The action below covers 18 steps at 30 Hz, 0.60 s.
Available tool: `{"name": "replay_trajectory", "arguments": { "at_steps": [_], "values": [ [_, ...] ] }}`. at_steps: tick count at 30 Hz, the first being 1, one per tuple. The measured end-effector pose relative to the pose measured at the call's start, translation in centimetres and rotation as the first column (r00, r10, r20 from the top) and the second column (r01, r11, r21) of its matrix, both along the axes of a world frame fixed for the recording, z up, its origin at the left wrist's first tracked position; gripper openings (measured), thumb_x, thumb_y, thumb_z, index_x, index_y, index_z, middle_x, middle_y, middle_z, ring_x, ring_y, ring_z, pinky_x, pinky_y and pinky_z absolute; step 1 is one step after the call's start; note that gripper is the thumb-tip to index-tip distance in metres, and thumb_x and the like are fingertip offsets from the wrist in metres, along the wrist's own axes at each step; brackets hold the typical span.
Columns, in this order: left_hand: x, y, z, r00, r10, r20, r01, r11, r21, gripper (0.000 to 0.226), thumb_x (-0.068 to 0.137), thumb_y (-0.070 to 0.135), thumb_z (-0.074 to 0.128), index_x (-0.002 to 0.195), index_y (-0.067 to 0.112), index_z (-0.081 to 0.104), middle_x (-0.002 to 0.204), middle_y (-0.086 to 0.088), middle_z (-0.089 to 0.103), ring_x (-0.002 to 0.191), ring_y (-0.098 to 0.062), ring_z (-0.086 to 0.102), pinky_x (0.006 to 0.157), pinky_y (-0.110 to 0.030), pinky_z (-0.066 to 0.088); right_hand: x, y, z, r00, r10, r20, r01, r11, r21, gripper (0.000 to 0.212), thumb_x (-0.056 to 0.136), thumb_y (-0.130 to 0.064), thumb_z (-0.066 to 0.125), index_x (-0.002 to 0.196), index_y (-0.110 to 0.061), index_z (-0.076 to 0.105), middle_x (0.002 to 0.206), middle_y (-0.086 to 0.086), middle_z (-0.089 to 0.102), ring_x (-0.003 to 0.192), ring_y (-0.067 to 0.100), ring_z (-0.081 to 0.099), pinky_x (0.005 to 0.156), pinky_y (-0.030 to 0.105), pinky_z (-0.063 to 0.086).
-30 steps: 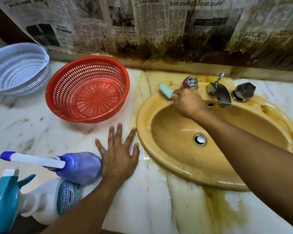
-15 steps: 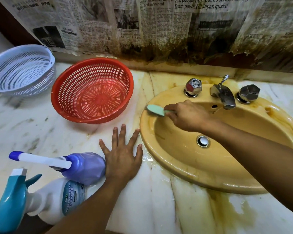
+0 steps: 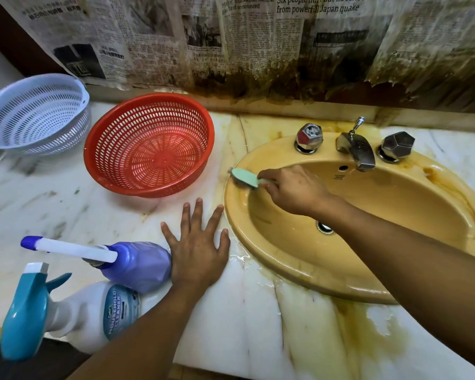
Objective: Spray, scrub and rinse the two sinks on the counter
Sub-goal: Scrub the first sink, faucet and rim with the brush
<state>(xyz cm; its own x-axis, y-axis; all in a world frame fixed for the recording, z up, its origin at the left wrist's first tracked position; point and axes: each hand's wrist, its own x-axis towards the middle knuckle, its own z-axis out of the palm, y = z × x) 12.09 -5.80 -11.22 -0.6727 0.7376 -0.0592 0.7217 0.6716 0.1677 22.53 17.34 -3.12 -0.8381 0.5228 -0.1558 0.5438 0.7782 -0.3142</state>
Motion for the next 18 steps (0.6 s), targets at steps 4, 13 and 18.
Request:
{"name": "replay_trajectory", "arguments": {
  "at_steps": [4, 13, 18],
  "values": [
    [0.2, -0.2, 0.1, 1.0, -0.001, 0.002, 0.001, 1.0, 0.012, 0.062, 0.102, 0.059, 0.022, 0.162, 0.046, 0.016, 0.174, 0.004, 0.001, 0.16, -0.021, -0.007, 0.121, -0.07, -0.001, 1.9, -1.9, 0.2, 0.994, 0.109, 0.006, -0.108, 0.989, -0.103, 0.032, 0.105, -0.044, 0.045, 0.132, -0.039, 0.062, 0.121, -0.001, 0.071, 0.109, 0.031, 0.061, 0.085, 0.042, 0.052],
    [0.3, -0.2, 0.1, 1.0, 0.003, -0.003, -0.002, 1.0, 0.022, 0.063, 0.101, 0.059, 0.019, 0.162, 0.045, 0.021, 0.174, 0.003, 0.003, 0.16, -0.022, -0.004, 0.122, -0.069, -0.001, 2.4, -3.0, -0.4, 1.0, 0.025, 0.0, -0.025, 0.999, -0.03, 0.035, 0.105, -0.046, 0.044, 0.138, -0.043, 0.057, 0.125, 0.001, 0.071, 0.112, 0.032, 0.062, 0.074, 0.036, 0.044],
    [0.4, -0.2, 0.3, 1.0, 0.005, -0.001, -0.005, 1.0, 0.022, 0.063, 0.101, 0.059, 0.018, 0.162, 0.044, 0.019, 0.174, 0.003, 0.004, 0.16, -0.022, -0.003, 0.122, -0.068, -0.001, 3.2, -4.0, 0.8, 0.994, 0.095, 0.044, -0.093, 0.995, -0.044, 0.034, 0.105, -0.042, 0.045, 0.135, -0.04, 0.059, 0.122, 0.0, 0.07, 0.115, 0.03, 0.06, 0.074, 0.037, 0.046]
  ]
}}
